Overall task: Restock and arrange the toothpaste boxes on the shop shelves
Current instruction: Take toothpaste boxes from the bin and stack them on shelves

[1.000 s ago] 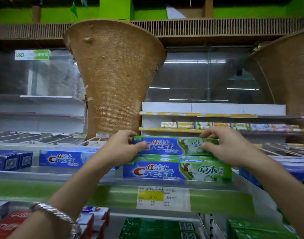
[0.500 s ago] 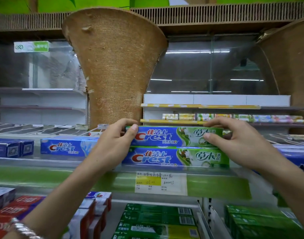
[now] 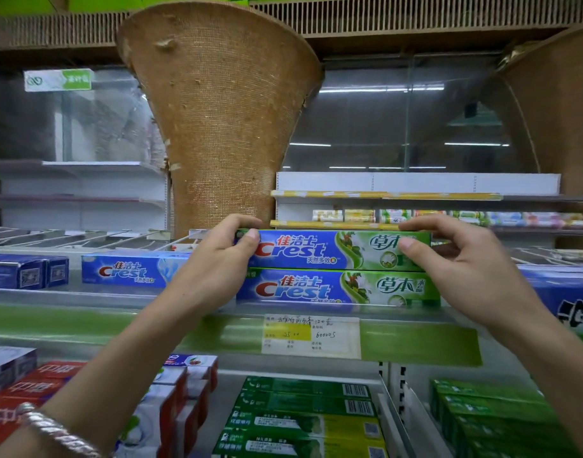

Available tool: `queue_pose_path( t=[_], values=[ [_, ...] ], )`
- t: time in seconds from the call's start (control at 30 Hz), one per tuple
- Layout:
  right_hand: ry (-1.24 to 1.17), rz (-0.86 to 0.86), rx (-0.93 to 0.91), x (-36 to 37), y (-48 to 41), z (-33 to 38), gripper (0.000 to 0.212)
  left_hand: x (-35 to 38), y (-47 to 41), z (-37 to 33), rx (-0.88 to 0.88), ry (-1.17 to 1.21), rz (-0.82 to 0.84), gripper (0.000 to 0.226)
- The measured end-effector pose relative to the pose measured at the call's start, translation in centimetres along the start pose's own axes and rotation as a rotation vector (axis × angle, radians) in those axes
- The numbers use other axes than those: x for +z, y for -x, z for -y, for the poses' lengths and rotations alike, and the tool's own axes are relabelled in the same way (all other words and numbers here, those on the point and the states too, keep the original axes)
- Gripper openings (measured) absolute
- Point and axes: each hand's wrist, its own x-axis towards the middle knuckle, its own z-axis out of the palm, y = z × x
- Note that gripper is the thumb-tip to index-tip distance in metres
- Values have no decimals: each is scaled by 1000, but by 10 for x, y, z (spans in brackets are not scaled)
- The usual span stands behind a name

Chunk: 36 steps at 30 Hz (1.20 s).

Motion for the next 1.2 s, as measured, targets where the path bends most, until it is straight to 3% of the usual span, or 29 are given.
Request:
queue_pose_path(
  t=[0.23, 0.4, 0.53, 0.97, 1.07, 1.2],
  values=[
    [-9, 21, 4, 1, 5, -3, 20, 1, 6, -3, 3, 0, 35, 14],
    [-58, 51, 74, 6, 4, 2, 12, 0, 2, -8, -17, 21, 79, 38],
    [-118, 82, 143, 11, 2, 8, 7, 3, -5, -11, -81, 108, 71, 34],
    [-192, 58, 104, 10, 6, -1, 10, 5, 0, -9, -61, 149, 70, 34],
    [-70, -55, 60, 13, 9, 1, 28, 3, 0, -7, -13, 125, 19, 33],
    [106, -357, -193, 14, 15, 22, 34, 1, 4, -14, 191, 128, -142, 19]
  ],
)
